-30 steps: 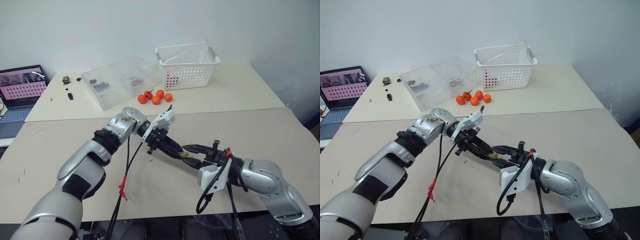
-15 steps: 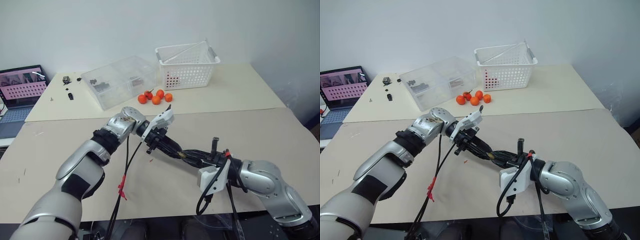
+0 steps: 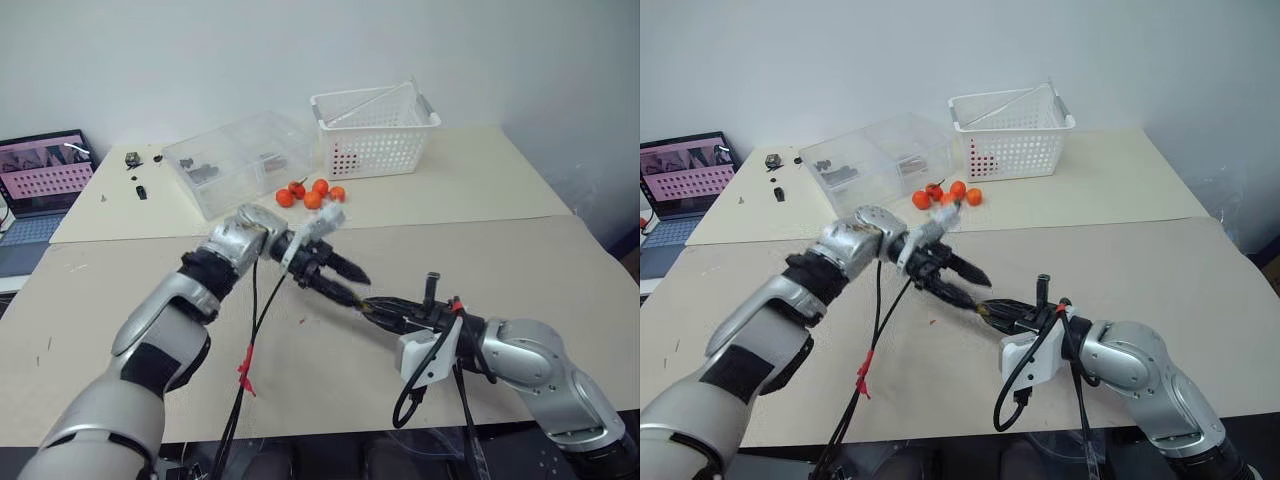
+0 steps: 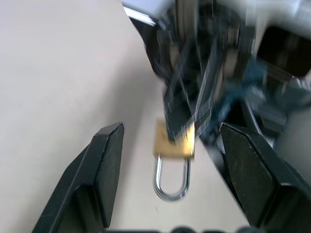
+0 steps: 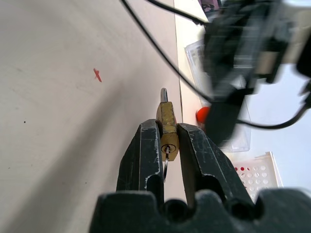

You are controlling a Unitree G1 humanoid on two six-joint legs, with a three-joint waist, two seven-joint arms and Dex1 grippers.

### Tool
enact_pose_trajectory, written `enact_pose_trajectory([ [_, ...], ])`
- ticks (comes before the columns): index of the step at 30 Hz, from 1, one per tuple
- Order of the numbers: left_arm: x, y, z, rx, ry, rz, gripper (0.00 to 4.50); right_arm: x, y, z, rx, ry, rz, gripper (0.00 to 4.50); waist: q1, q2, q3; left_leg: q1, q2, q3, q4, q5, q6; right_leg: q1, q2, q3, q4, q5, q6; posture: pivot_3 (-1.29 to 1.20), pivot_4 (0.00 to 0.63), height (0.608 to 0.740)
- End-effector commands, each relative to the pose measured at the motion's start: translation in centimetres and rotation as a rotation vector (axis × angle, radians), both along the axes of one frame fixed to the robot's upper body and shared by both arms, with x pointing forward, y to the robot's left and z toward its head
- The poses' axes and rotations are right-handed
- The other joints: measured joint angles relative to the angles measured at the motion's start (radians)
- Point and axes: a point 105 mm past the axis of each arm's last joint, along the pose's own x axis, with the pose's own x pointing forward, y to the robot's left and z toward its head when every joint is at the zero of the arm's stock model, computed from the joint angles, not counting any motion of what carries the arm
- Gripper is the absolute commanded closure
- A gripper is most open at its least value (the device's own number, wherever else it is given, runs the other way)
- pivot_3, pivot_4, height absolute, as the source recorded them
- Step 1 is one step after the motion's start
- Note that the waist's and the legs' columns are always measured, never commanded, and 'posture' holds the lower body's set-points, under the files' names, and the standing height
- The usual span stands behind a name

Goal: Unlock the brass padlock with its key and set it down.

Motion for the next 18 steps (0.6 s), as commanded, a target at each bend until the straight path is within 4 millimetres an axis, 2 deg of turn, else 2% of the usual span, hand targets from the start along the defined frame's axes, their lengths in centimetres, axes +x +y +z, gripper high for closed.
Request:
enact_pose_trajectory([
  [1, 1.4, 0.8, 3.5, -0.109, -0.039, 0.075, 1.12, 0.2, -0.4, 1.2, 0.031, -0.04, -0.018, 4.39, -0.002, 0.0, 0.0, 0.0, 0.0, 0.0, 0.0, 0.0, 0.0, 0.0, 0.0, 0.0, 0.0, 0.0, 0.0, 0.0, 0.15, 0.74],
  [4, 2.5, 1.7, 3.9, -0.143, -0.062, 0.159, 1.12, 0.6, -0.8, 1.6, 0.055, -0.04, -0.043, 4.39, -0.007, 0.001, 0.0, 0.001, 0.0, 0.0, 0.0, 0.0, 0.0, 0.0, 0.0, 0.0, 0.0, 0.0, 0.0, 0.0, 0.15, 0.74],
  [7, 2.4, 2.0, 1.9, -0.125, -0.061, 0.182, 1.83, 0.7, -0.7, 2.0, 0.07, -0.041, -0.042, 4.39, -0.012, 0.001, -0.001, 0.001, 0.0, 0.0, 0.0, 0.0, 0.0, 0.0, 0.0, 0.0, 0.001, 0.001, -0.002, 0.0, 0.15, 0.74],
  [10, 1.3, 1.9, -0.1, -0.101, -0.03, 0.144, 3.05, 0.7, -0.7, 2.2, 0.079, -0.041, -0.041, 4.39, -0.017, 0.001, -0.001, 0.001, 0.0, 0.0, 0.0, 0.0, 0.0, 0.001, 0.0, 0.001, 0.001, 0.003, -0.005, 0.0, 0.15, 0.74],
  [14, 0.2, 1.6, -1.2, -0.104, 0.015, 0.121, 4.44, 0.8, -0.7, 2.4, 0.082, -0.042, -0.042, 4.39, -0.018, 0.0, 0.0, 0.0, 0.0, 0.0, 0.0, 0.0, 0.0, 0.0, 0.0, 0.001, 0.001, 0.004, -0.006, 0.0, 0.15, 0.74],
  [18, -0.4, 1.0, -1.8, -0.114, 0.041, 0.12, 4.44, 0.7, -0.6, 2.5, 0.089, -0.042, -0.041, 4.39, -0.017, 0.0, 0.0, 0.0, 0.0, 0.0, 0.0, 0.0, 0.0, 0.0, -0.001, 0.001, 0.001, 0.004, -0.006, 0.0, 0.15, 0.74],
])
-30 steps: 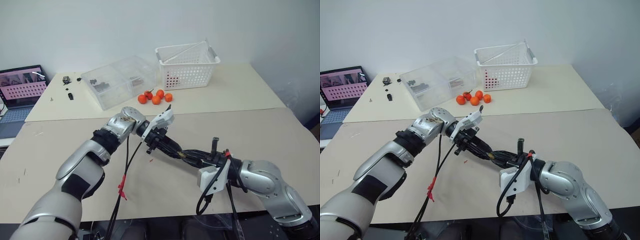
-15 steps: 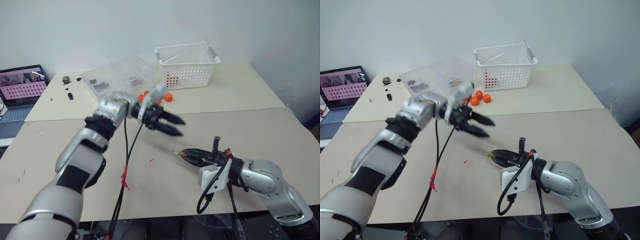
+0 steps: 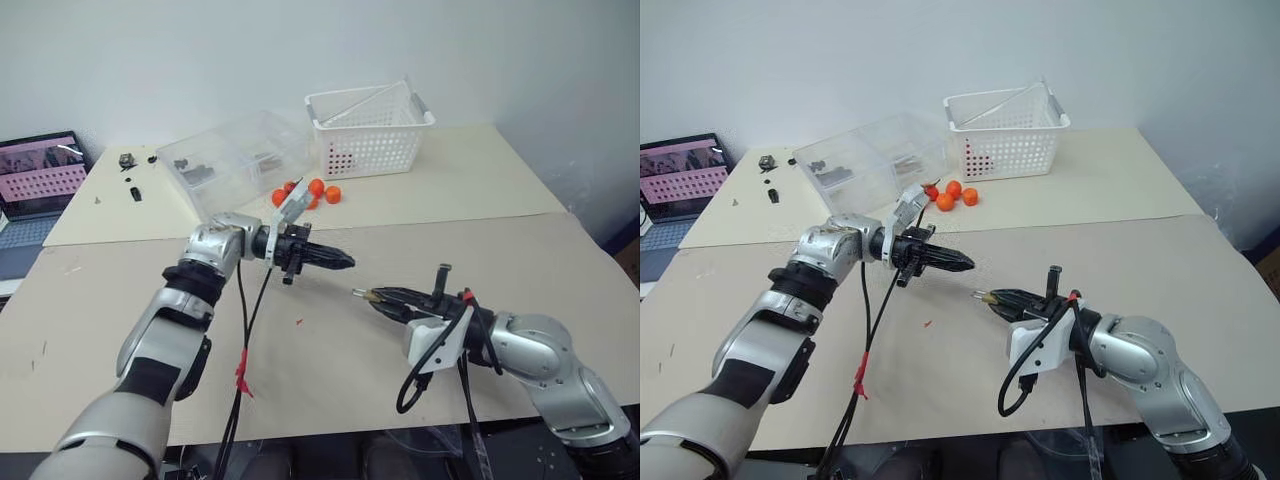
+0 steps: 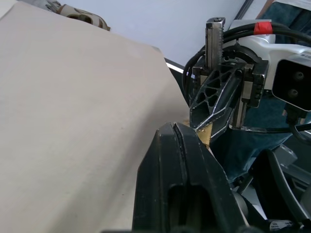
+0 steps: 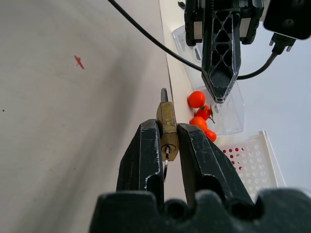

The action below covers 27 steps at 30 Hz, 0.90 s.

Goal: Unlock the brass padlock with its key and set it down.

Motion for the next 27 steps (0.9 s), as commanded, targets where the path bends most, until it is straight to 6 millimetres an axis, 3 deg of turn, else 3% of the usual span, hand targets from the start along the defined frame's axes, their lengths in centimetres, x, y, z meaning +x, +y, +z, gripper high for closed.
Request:
enact_pose_trajectory([
  [1, -0.4, -0.6, 0.6, -0.028, -0.021, -0.004, 4.44, -0.2, 0.2, 1.6, 0.036, -0.053, 0.009, 4.39, 0.0, 0.0, 0.0, 0.0, 0.0, 0.0, 0.0, 0.0, 0.0, 0.0, 0.0, 0.0, 0.0, 0.0, 0.0, 0.0, 0.15, 0.74],
  [17, -1.4, -0.9, -0.6, -0.003, -0.004, -0.03, 4.44, 0.2, 0.0, 2.0, 0.033, -0.072, -0.004, 4.39, 0.0, 0.0, 0.0, 0.001, 0.0, 0.0, 0.0, 0.0, 0.0, 0.0, 0.0, 0.0, 0.0, 0.0, 0.0, 0.0, 0.15, 0.74],
  [27, -2.3, -0.7, -1.7, 0.022, 0.02, -0.051, 4.44, 1.0, 0.3, 3.5, 0.042, -0.111, -0.004, 4.39, 0.0, 0.001, -0.001, 0.001, 0.0, 0.0, 0.0, 0.0, 0.0, 0.0, 0.0, 0.001, 0.0, 0.0, 0.0, 0.0, 0.15, 0.74],
])
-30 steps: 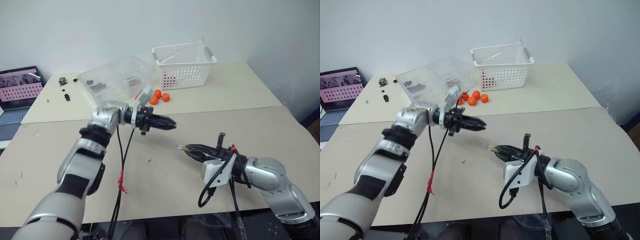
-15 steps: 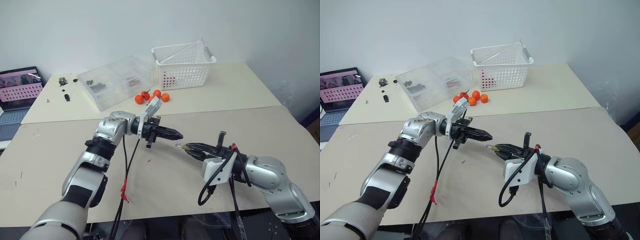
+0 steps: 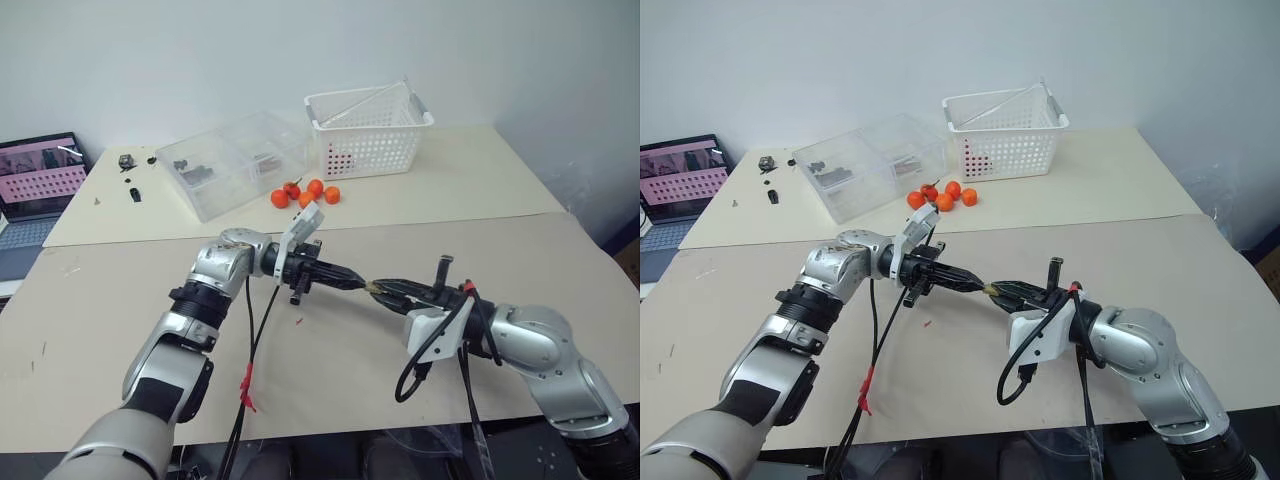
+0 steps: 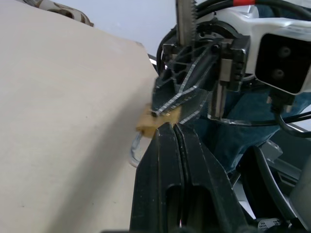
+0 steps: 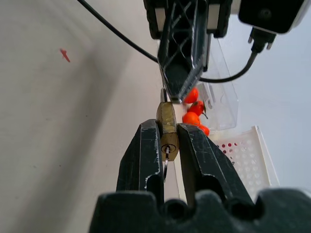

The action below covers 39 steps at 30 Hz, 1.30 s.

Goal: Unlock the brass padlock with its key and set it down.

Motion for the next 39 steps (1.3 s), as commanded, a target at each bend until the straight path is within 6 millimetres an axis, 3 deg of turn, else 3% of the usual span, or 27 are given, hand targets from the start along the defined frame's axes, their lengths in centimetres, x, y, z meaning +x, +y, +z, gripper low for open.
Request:
enact_pose_trajectory([
  [1, -0.3, -0.2, 0.4, 0.002, -0.027, -0.02, 4.44, -0.1, 0.4, 2.4, 0.041, -0.074, 0.013, 4.39, 0.0, 0.0, 0.0, 0.0, 0.0, 0.0, 0.0, 0.0, 0.0, 0.0, 0.0, 0.0, 0.0, 0.0, 0.0, 0.0, 0.15, 0.74],
  [8, -0.2, -0.2, 0.2, 0.002, -0.025, -0.014, 4.44, -0.2, 0.6, 3.1, 0.05, -0.086, 0.02, 4.39, 0.001, 0.0, 0.0, -0.001, 0.0, 0.0, 0.0, 0.0, 0.0, 0.0, -0.001, 0.0, 0.0, 0.0, 0.0, 0.0, 0.15, 0.74],
  [39, 0.6, -0.4, 0.4, 0.001, -0.047, -0.001, 4.44, -1.7, 0.8, -0.1, 0.019, -0.005, 0.032, 4.39, 0.001, 0.0, 0.0, 0.0, 0.0, 0.0, 0.0, 0.0, 0.0, 0.0, 0.0, 0.0, 0.0, 0.0, 0.0, 0.0, 0.15, 0.74],
])
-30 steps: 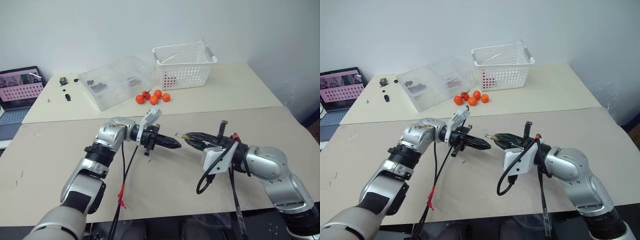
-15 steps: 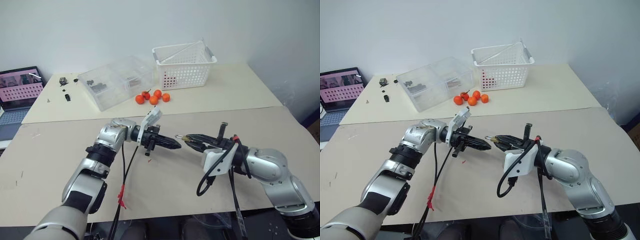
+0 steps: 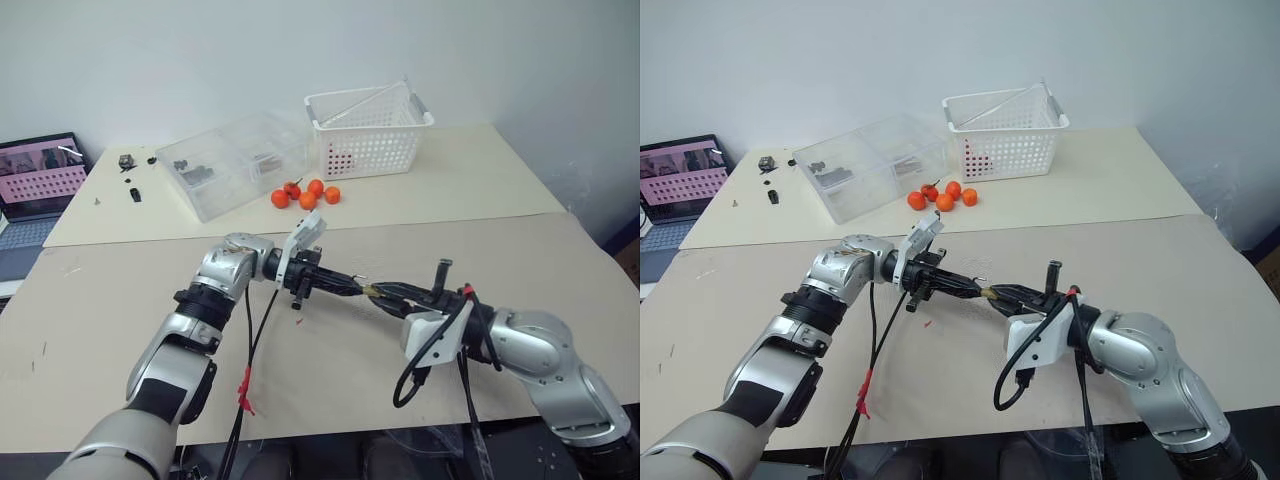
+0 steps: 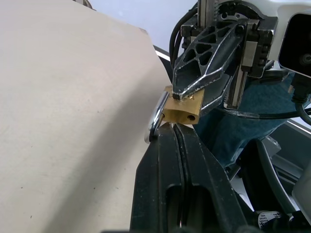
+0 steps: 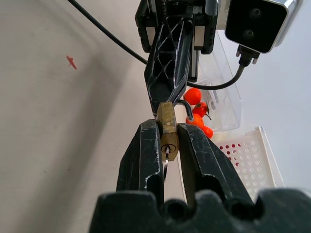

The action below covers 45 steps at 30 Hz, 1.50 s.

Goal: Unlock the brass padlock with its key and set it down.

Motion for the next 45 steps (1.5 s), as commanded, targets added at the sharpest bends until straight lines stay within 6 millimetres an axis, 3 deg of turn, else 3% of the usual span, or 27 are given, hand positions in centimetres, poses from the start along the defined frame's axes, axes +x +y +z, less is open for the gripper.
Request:
enact_pose_trajectory([
  [1, 0.2, -0.2, 1.4, -0.026, -0.057, -0.013, 4.44, -0.6, 0.5, 0.7, 0.017, -0.046, 0.03, 4.39, 0.001, 0.0, 0.0, 0.0, 0.0, 0.0, 0.0, 0.0, 0.0, 0.0, 0.0, 0.0, 0.0, 0.0, 0.0, 0.0, 0.15, 0.74],
  [29, 0.1, -0.7, 0.9, -0.026, -0.056, -0.031, 4.44, -1.4, 0.3, 1.5, 0.036, -0.052, 0.006, 4.39, 0.001, 0.0, 0.0, 0.0, 0.0, 0.0, 0.0, 0.0, 0.0, 0.0, 0.0, 0.0, 0.0, 0.0, 0.0, 0.0, 0.15, 0.74],
  [37, 0.8, -0.5, 1.4, -0.035, -0.067, 0.019, 4.44, -1.5, -0.2, 0.5, 0.021, -0.028, -0.009, 4.39, 0.001, 0.0, 0.0, 0.0, 0.0, 0.0, 0.0, 0.0, 0.0, 0.0, 0.0, 0.0, 0.0, 0.0, 0.0, 0.0, 0.15, 0.74],
  [40, 1.5, 0.1, 2.1, -0.044, -0.074, 0.058, 3.79, -1.1, -0.7, -0.2, 0.012, -0.016, -0.021, 4.39, 0.001, 0.0, 0.0, 0.0, 0.0, 0.0, 0.0, 0.0, 0.0, 0.0, 0.0, 0.0, 0.0, 0.0, 0.0, 0.0, 0.15, 0.74],
  [45, 1.9, 1.8, 2.7, -0.036, -0.096, 0.1, 1.83, -0.3, -1.3, -0.6, -0.002, -0.019, -0.021, 4.39, -0.002, 0.0, 0.0, 0.001, 0.0, 0.0, 0.0, 0.0, 0.0, 0.0, 0.0, 0.0, 0.0, 0.0, 0.0, 0.0, 0.15, 0.74],
])
